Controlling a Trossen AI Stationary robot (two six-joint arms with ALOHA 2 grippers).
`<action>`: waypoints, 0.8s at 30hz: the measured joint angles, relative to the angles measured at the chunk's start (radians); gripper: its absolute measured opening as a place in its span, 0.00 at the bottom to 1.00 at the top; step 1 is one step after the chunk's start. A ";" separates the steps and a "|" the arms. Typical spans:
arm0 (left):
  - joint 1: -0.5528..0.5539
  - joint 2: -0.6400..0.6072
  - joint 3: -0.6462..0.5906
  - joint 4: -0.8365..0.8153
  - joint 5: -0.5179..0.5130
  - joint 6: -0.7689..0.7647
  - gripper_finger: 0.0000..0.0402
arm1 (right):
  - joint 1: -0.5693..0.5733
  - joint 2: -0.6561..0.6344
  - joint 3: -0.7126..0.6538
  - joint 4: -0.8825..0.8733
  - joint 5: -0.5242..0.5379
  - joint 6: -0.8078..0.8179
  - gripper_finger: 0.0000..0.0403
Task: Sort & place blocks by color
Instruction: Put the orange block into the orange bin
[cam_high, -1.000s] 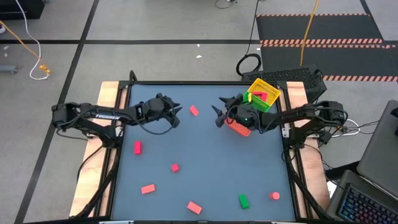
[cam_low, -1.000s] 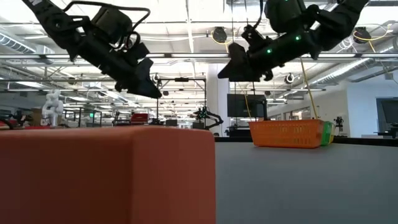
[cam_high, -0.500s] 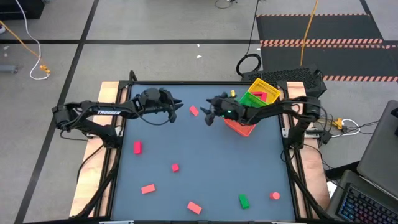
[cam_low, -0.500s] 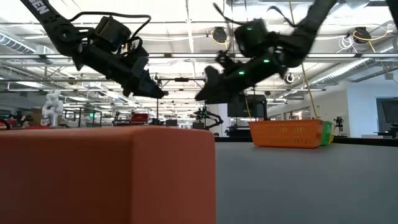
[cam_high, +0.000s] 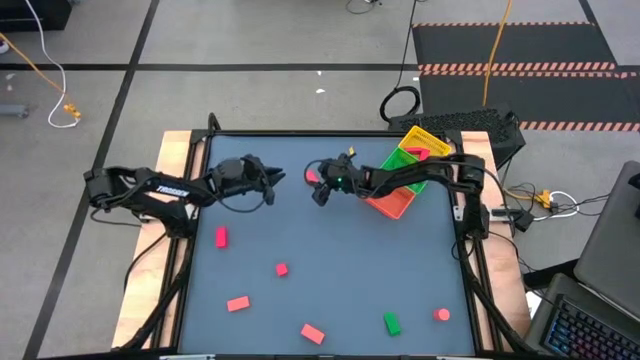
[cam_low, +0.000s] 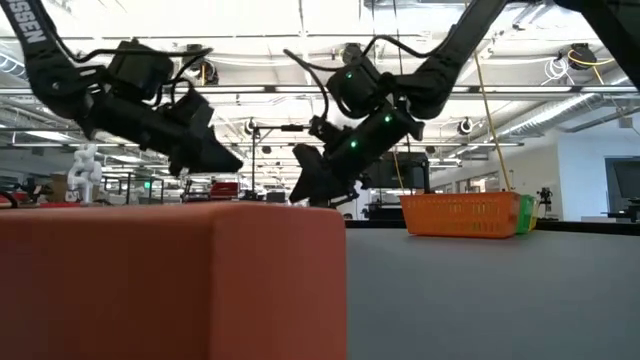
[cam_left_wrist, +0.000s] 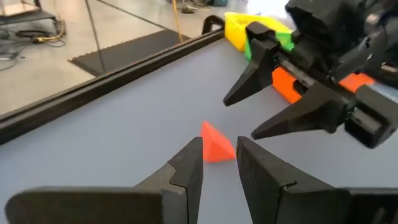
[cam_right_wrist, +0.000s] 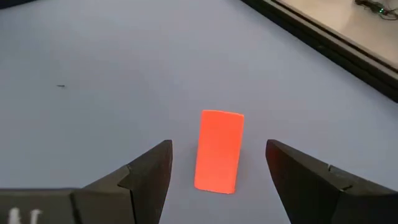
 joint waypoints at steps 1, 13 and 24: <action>-0.009 0.000 -0.010 0.001 -0.030 -0.001 0.25 | 0.000 0.005 0.000 0.006 0.000 0.001 0.62; -0.127 0.000 -0.058 0.025 -0.286 -0.014 0.25 | -0.002 0.119 0.047 0.107 -0.014 -0.006 0.62; -0.167 0.000 -0.058 0.015 -0.267 -0.023 0.25 | -0.006 0.173 0.119 0.041 0.002 -0.029 0.62</action>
